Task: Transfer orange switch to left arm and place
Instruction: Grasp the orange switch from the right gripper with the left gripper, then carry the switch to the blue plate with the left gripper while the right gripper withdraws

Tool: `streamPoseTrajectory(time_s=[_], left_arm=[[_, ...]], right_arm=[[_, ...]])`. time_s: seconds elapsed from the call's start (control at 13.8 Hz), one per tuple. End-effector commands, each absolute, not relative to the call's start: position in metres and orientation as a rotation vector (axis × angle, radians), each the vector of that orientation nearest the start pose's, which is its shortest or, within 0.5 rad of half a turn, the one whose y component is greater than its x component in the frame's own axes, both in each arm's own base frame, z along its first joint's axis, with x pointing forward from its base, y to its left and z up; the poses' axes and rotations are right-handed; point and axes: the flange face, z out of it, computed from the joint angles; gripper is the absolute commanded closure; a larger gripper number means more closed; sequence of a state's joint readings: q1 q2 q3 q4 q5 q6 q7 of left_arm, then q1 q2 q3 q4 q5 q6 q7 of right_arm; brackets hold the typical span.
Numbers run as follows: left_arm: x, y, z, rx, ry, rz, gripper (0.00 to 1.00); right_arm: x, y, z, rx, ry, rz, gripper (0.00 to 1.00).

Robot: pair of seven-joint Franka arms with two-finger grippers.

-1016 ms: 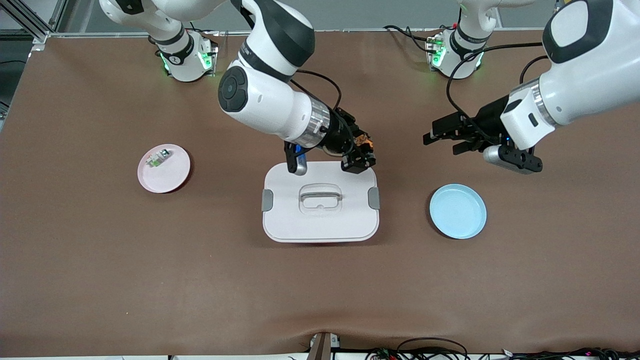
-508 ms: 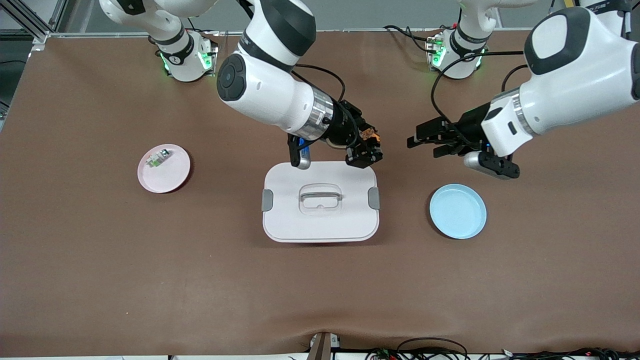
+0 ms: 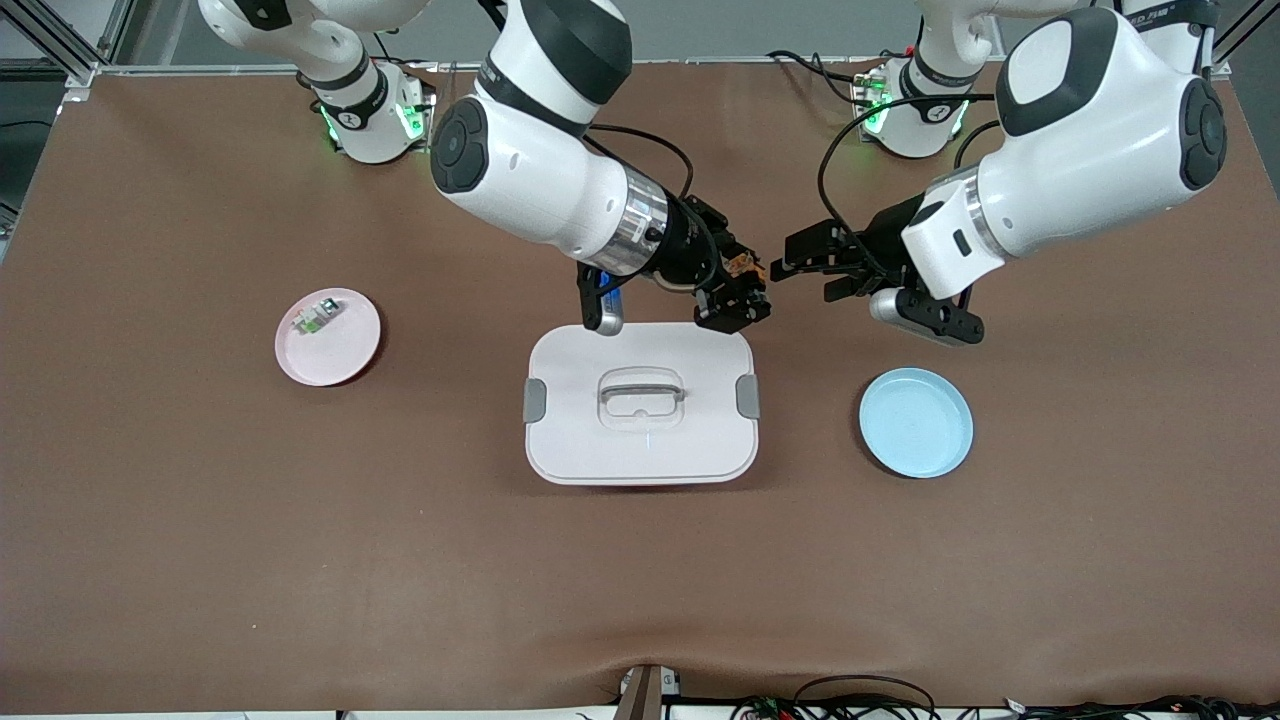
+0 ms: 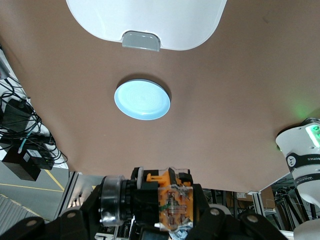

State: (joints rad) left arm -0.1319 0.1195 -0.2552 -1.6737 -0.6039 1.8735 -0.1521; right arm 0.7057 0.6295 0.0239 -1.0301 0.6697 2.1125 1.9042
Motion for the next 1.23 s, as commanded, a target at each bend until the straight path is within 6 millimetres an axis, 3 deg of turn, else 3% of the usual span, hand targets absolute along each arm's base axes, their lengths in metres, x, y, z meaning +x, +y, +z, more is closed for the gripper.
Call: streamPoseTrajectory(time_s=[0.0, 0.22, 0.65, 0.94, 1.02, 1.16], left_arm=[[0.546, -0.271, 0.562, 2.510, -0.075, -0.099, 0.12], [0.544, -0.276, 0.572, 2.502, -0.079, -0.086, 0.14], [0.550, -0.290, 0.560, 2.493, -0.074, -0.043, 0.29], [0.555, -0.300, 0.548, 2.488, -0.064, -0.032, 0.33], [0.556, -0.299, 0.548, 2.488, -0.063, -0.031, 0.46], [0.555, -0.298, 0.549, 2.491, -0.037, -0.051, 0.87]], right_arm=[[0.561, 0.537, 0.540, -1.849, 1.599, 0.703, 1.00], [0.559, 0.544, 0.537, -1.827, 1.605, 0.700, 1.00], [0.554, 0.549, 0.538, -1.781, 1.667, 0.733, 1.00], [0.559, 0.545, 0.548, -1.684, 1.727, 0.751, 1.00], [0.561, 0.544, 0.552, -1.667, 1.733, 0.753, 1.00], [0.562, 0.543, 0.552, -1.661, 1.740, 0.755, 1.00]])
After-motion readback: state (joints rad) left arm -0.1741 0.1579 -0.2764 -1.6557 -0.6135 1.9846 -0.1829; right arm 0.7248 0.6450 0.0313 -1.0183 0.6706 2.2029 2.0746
